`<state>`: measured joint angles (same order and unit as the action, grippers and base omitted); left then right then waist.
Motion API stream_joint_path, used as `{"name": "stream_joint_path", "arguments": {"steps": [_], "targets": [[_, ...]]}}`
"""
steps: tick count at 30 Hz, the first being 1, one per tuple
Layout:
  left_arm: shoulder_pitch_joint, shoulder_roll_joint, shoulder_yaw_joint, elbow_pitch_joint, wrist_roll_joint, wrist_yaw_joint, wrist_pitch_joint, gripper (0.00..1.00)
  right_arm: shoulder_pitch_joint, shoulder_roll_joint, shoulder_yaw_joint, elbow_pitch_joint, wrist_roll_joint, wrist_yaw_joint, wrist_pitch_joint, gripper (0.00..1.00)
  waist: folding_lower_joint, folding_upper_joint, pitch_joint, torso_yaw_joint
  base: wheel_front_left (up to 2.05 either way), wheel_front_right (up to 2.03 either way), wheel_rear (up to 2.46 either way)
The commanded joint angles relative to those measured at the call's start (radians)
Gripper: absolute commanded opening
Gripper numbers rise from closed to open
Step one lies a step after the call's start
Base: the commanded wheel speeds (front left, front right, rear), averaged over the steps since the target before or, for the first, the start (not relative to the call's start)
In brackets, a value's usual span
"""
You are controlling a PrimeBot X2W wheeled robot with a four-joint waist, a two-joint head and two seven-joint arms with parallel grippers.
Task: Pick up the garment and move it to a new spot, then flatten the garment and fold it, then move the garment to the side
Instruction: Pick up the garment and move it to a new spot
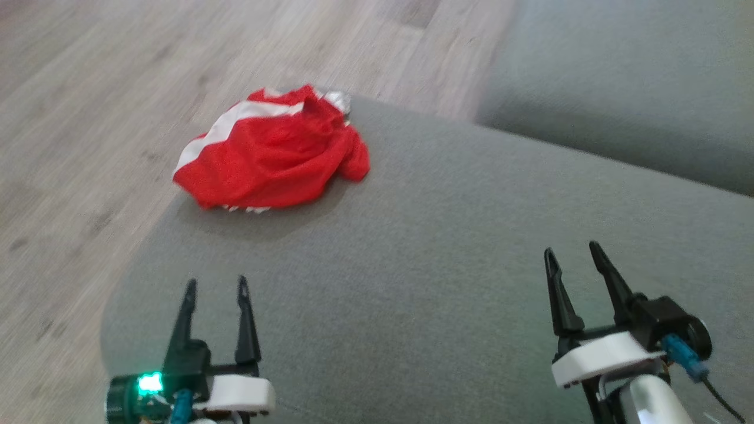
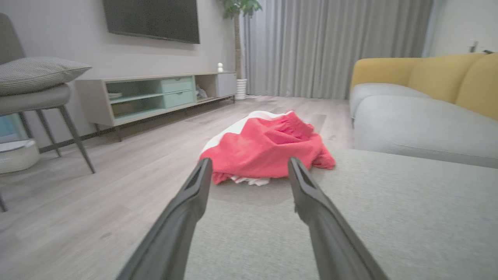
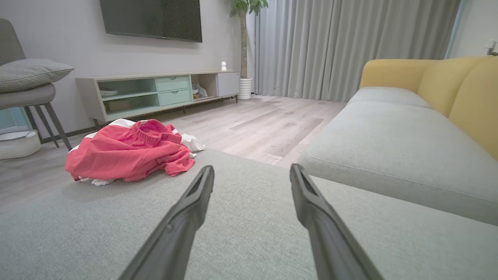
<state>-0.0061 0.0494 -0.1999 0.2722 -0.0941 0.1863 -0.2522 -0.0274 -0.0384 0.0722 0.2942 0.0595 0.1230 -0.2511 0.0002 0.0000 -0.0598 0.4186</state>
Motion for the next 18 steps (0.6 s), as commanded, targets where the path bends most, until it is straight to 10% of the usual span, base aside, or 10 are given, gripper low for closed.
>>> {"name": "stream_joint_path", "arguments": {"steps": [1,11,18], "targets": [[-0.050,0.001,0.039,-0.048,0.010,0.012,-0.010,1.00,-0.047,-0.012,0.017,-0.020,-0.009,0.008,-0.011,1.00,-0.0002,0.0000,0.048,0.045,0.00,0.00,0.00],[-0.109,0.021,0.091,-0.152,0.057,0.017,-0.010,1.00,-0.048,-0.012,-0.064,-0.028,-0.076,0.008,-0.011,1.00,-0.0002,0.0000,0.070,0.068,0.00,0.00,0.00],[-0.397,0.101,0.110,-0.074,0.072,-0.059,-0.010,1.00,-0.054,-0.012,-0.100,-0.062,-0.159,0.008,-0.011,1.00,-0.0002,0.0000,0.183,-0.013,0.00,0.00,0.00]]}}
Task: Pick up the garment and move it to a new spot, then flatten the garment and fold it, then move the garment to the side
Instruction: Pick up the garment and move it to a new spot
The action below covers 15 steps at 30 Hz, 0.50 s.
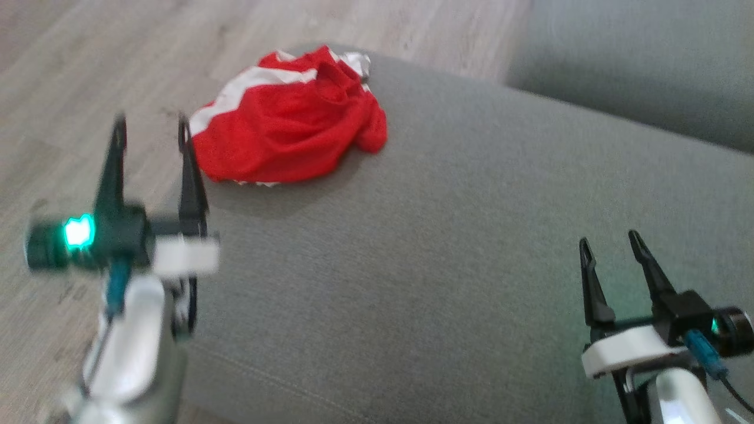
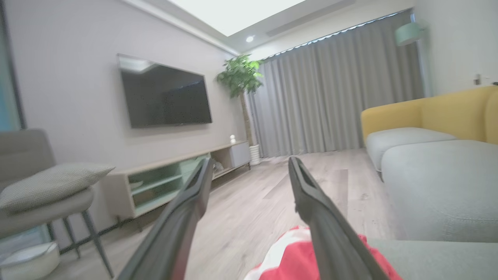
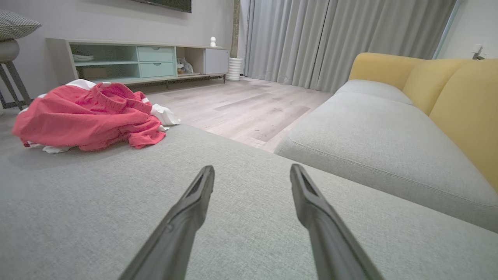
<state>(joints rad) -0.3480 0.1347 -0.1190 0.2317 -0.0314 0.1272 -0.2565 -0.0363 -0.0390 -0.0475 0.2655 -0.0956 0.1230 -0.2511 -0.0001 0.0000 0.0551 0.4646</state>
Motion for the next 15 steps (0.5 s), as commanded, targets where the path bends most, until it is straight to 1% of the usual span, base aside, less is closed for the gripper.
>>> {"name": "stream_joint_path", "arguments": {"steps": [1,4,6,8,9,12,15], "targets": [[-0.107,0.026,0.024,-0.008,0.012,-0.017,-0.005,1.00,-0.057,-0.013,0.018,-0.039,-0.019,0.008,-0.011,1.00,0.0001,0.0000,0.094,-0.076,0.00,0.00,0.00],[-0.275,0.043,-0.002,0.116,0.012,-0.075,-0.005,1.00,-0.088,-0.039,0.022,-0.049,-0.043,0.008,-0.011,1.00,0.0001,0.0000,0.162,-0.116,0.00,0.00,0.00],[-0.393,0.052,-0.019,0.216,0.024,-0.099,0.001,1.00,-0.109,-0.065,0.032,-0.055,-0.050,0.008,-0.011,1.00,0.0001,0.0000,0.209,-0.141,0.00,0.00,0.00],[-0.507,0.052,-0.023,0.326,0.021,-0.116,0.040,1.00,-0.133,-0.095,0.044,-0.060,-0.054,0.008,-0.011,1.00,0.0001,0.0000,0.261,-0.167,0.00,0.00,0.00],[-0.560,0.047,-0.020,0.386,0.014,-0.121,0.070,1.00,-0.145,-0.109,0.046,-0.064,-0.054,0.008,-0.011,1.00,0.0001,0.0000,0.283,-0.176,0.00,0.00,0.00],[-0.692,0.041,-0.016,0.566,0.011,-0.110,0.179,1.00,-0.173,-0.141,0.043,-0.079,-0.052,0.008,-0.011,1.00,0.0001,0.0000,0.342,-0.205,0.00,0.00,0.00],[-0.785,0.054,-0.021,0.718,0.025,-0.084,0.247,1.00,-0.198,-0.156,0.030,-0.088,-0.047,0.008,-0.011,1.00,0.0001,0.0000,0.389,-0.232,0.00,0.00,0.00]]}}
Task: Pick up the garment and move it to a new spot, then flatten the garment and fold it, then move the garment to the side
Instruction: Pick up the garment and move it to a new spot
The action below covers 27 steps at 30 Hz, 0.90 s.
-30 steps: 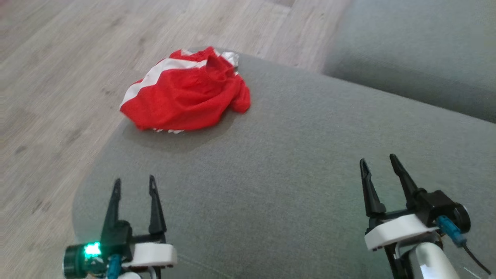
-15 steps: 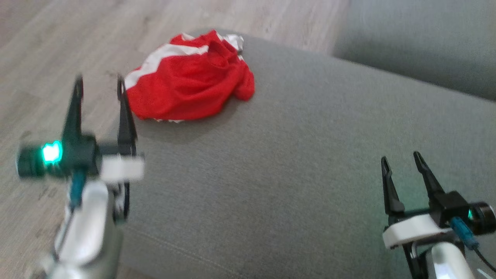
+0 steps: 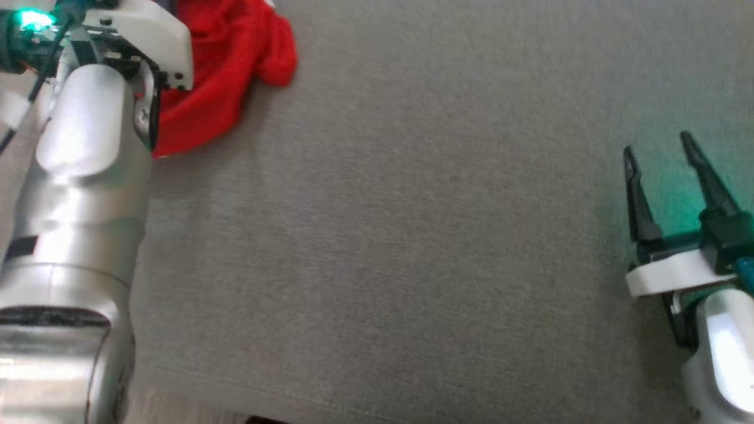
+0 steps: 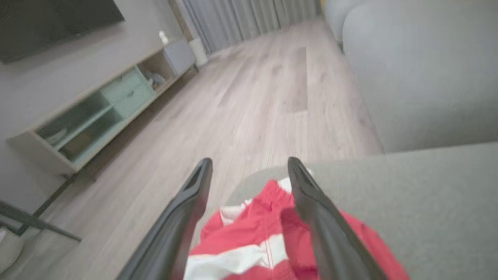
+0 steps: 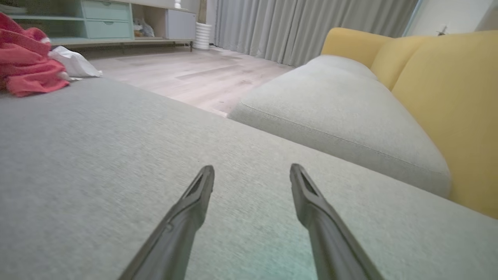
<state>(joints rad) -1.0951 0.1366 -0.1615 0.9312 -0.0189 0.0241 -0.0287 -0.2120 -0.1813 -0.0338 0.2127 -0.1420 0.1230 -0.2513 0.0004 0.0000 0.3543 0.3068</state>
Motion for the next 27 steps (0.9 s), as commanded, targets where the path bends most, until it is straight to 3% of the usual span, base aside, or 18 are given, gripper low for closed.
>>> {"name": "stream_joint_path", "arguments": {"steps": [1,5,9,10,11,14,20,27], "targets": [[-0.037,0.052,0.022,0.019,0.012,0.019,0.020,1.00,-0.023,-0.013,0.017,-0.035,0.000,0.008,-0.010,1.00,-0.0004,0.0000,0.090,-0.074,0.00,0.00,0.00],[-0.077,0.091,0.020,0.197,0.034,0.087,0.091,1.00,-0.035,-0.010,0.013,-0.035,-0.003,0.008,-0.010,1.00,-0.0004,0.0000,0.105,-0.099,0.00,0.00,0.00],[-0.074,0.099,0.024,0.289,0.020,0.083,0.109,1.00,-0.028,0.002,0.001,-0.028,0.000,0.008,-0.010,1.00,-0.0004,0.0000,0.100,-0.100,0.00,0.00,0.00],[-0.074,0.100,0.022,0.298,0.019,0.085,0.104,0.61,-0.028,0.002,-0.002,-0.027,0.001,0.008,-0.010,1.00,-0.0004,0.0000,0.098,-0.098,0.00,0.00,0.00],[-0.074,0.102,0.021,0.305,0.018,0.087,0.097,0.00,-0.028,0.004,-0.003,-0.025,0.001,0.008,-0.010,1.00,-0.0004,0.0000,0.095,-0.096,0.00,0.00,0.00],[-0.075,0.100,0.020,0.317,0.009,0.076,0.069,0.00,-0.035,0.006,-0.001,-0.021,0.003,0.008,-0.010,1.00,-0.0004,0.0000,0.084,-0.088,0.00,0.00,0.00],[-0.153,0.078,-0.018,0.278,0.021,0.047,-0.091,0.00,-0.026,0.032,0.004,0.000,0.012,0.008,-0.010,1.00,-0.0004,0.0000,-0.010,-0.076,0.00,0.00,0.00],[-0.248,0.042,-0.091,0.222,0.060,-0.005,-0.171,0.00,0.028,0.094,-0.004,0.012,0.028,0.008,-0.010,1.00,-0.0004,0.0000,-0.184,-0.139,0.00,0.00,0.00]]}}
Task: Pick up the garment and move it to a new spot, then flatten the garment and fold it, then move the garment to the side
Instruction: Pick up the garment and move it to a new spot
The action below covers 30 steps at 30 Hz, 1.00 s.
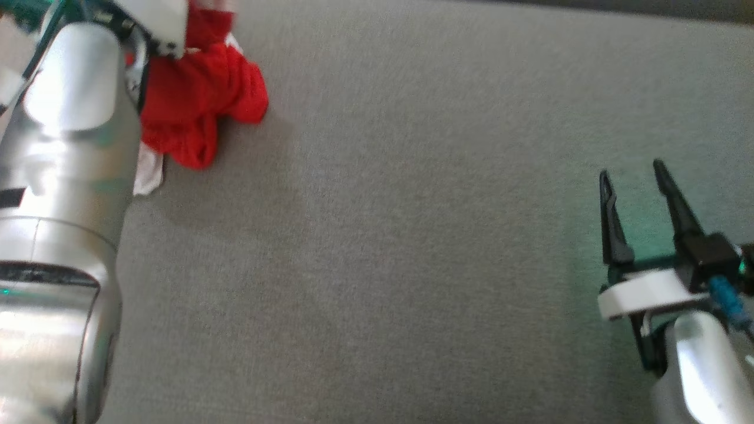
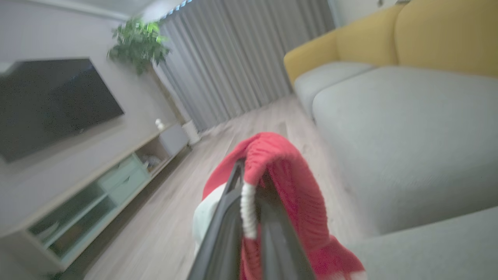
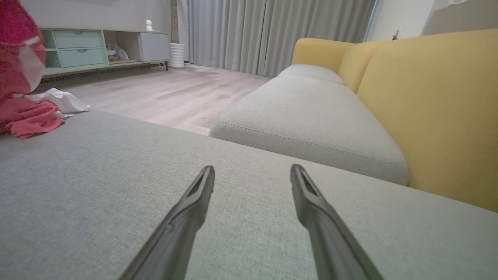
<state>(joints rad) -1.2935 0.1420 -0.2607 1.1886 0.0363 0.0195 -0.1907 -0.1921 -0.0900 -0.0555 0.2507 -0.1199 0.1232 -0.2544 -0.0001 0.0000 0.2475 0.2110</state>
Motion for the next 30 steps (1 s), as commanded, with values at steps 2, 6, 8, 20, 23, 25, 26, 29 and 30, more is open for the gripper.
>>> {"name": "stream_joint_path", "arguments": {"steps": [2,6,8,20,23,25,26,29,30], "targets": [[-0.064,0.022,-0.011,-0.051,0.012,-0.021,-0.021,0.00,0.029,0.017,0.017,-0.020,0.013,0.008,-0.007,1.00,0.0001,0.0000,-0.137,-0.083,0.00,0.00,0.00],[-0.076,-0.004,-0.032,-0.073,0.007,-0.059,-0.029,0.00,0.080,0.034,0.036,-0.014,0.018,0.008,-0.007,1.00,0.0001,0.0000,-0.257,-0.200,0.00,0.00,0.00],[-0.087,-0.023,-0.032,-0.095,-0.008,-0.075,-0.034,0.00,0.098,0.037,0.043,-0.018,0.024,0.008,-0.007,1.00,0.0001,0.0000,-0.295,-0.261,0.00,0.00,0.00],[0.010,-0.091,-0.082,-0.206,-0.308,-0.147,-0.018,0.00,0.138,0.040,0.093,-0.069,0.165,0.008,-0.007,1.00,0.0001,0.0000,-0.337,-0.562,0.00,0.00,0.00],[0.094,-0.091,-0.173,-0.251,-0.400,-0.148,-0.021,0.00,0.151,0.040,0.100,-0.075,0.191,0.008,-0.007,1.00,0.0001,0.0000,-0.317,-0.608,0.00,0.00,0.00],[0.170,-0.091,-0.228,-0.276,-0.445,-0.146,-0.037,0.00,0.159,0.040,0.106,-0.072,0.198,0.008,-0.007,1.00,0.0001,0.0000,-0.299,-0.628,0.00,0.00,0.00],[0.213,-0.092,-0.258,-0.287,-0.458,-0.145,-0.046,0.00,0.161,0.040,0.109,-0.070,0.202,0.008,-0.007,1.00,0.0001,0.0000,-0.286,-0.634,0.00,0.00,0.00],[0.341,-0.092,-0.342,-0.287,-0.444,-0.102,-0.063,0.00,0.159,0.040,0.122,-0.070,0.219,0.008,-0.007,1.00,0.0001,0.0000,-0.232,-0.643,0.00,0.00,0.00],[0.385,-0.092,-0.350,-0.280,-0.443,-0.085,-0.067,0.00,0.155,0.040,0.130,-0.070,0.226,0.008,-0.007,1.00,0.0001,0.0000,-0.213,-0.643,0.00,0.00,0.00]]}}
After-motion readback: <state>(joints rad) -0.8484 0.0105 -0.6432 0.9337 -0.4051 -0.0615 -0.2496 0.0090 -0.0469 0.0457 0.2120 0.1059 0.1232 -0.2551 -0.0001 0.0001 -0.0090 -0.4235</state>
